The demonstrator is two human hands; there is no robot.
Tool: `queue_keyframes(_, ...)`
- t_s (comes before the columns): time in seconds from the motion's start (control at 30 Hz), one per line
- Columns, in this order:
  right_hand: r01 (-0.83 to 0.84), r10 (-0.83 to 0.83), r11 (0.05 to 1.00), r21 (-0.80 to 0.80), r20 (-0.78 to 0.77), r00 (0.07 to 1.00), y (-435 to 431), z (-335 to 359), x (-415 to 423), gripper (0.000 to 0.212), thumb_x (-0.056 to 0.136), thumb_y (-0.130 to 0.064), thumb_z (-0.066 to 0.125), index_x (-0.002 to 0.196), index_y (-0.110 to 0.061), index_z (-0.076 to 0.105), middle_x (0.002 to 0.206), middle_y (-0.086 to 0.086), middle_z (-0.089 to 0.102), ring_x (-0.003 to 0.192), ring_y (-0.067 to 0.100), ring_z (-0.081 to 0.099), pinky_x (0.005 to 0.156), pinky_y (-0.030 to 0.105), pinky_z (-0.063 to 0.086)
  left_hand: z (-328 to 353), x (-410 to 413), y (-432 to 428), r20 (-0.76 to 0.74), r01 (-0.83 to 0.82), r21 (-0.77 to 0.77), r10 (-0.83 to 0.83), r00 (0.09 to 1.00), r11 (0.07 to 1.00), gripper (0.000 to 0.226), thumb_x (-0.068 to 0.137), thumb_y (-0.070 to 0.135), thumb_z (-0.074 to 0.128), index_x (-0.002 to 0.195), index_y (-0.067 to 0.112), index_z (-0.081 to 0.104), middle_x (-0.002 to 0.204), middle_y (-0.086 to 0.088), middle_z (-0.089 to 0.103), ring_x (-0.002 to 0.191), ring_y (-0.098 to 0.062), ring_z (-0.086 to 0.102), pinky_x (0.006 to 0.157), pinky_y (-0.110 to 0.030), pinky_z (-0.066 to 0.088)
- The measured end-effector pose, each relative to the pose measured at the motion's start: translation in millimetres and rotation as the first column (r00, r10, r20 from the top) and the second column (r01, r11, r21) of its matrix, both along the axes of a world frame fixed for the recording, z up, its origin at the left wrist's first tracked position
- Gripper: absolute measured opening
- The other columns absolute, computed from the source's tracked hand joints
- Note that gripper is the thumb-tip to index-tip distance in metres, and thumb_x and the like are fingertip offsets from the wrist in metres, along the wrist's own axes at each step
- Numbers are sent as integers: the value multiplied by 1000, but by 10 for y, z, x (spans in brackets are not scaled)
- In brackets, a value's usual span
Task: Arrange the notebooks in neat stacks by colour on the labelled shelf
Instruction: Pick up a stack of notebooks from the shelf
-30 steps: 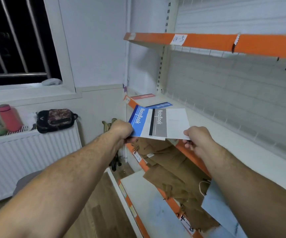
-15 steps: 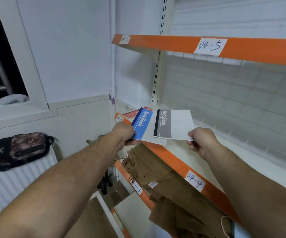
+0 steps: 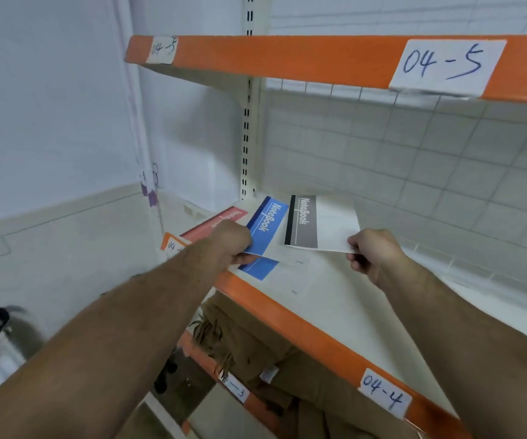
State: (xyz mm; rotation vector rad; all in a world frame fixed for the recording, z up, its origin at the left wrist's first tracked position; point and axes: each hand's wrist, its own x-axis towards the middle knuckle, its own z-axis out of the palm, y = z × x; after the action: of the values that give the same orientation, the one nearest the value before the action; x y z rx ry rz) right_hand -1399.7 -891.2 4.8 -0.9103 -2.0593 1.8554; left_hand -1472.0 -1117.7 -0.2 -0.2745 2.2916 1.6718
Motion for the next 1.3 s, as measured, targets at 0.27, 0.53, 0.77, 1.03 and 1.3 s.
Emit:
queue_keyframes(0.27, 232, -232, 973, -9, 29, 972, -28, -84, 87, 9, 88, 2, 50, 92, -2, 57, 71, 12, 55, 50, 19, 50, 41, 24, 39, -70, -388, 199, 10, 268, -58, -268, 963, 962, 17, 99, -3, 49, 83, 4, 51, 86, -14, 54, 72, -30, 66, 52, -28, 56)
queue_keyframes(0.53, 378, -377, 925, -25, 45, 925, -403, -225, 359, 11, 87, 5, 48, 83, -2, 57, 73, 13, 55, 57, 22, 51, 49, 27, 40, -344, -579, 115, -62, 459, -403, -524, 850, 792, 7, 91, 6, 56, 96, 1, 54, 90, -15, 66, 75, -30, 72, 66, -39, 63)
queue_keyframes(0.77, 470, -469, 883, 4, 65, 881, -547, -256, 547, 13, 88, 4, 49, 79, -3, 55, 72, 13, 55, 57, 23, 53, 51, 28, 43, -413, -583, 30, -179, 422, -762, -786, 592, 491, 38, 86, 10, 50, 123, 14, 59, 118, -5, 65, 93, -23, 61, 68, -28, 50)
queue_keyframes(1.03, 479, -480, 877, 39, 87, 873, -603, -220, 648, 15, 90, 4, 48, 78, -2, 55, 71, 13, 56, 58, 24, 54, 51, 28, 44, -378, -514, -8, -132, 333, -871, -825, 549, 361, 19, 87, 10, 53, 71, 13, 42, 76, -1, 49, 73, -21, 53, 57, -27, 41)
queue_keyframes(1.3, 477, -479, 878, 49, 108, 871, -567, -226, 771, 10, 90, 2, 49, 85, 1, 58, 73, 14, 59, 61, 26, 53, 52, 29, 44, -406, -526, 3, -85, 333, -891, -833, 547, 310, 3, 89, 11, 56, 91, 10, 55, 90, -4, 58, 79, -21, 58, 59, -28, 44)
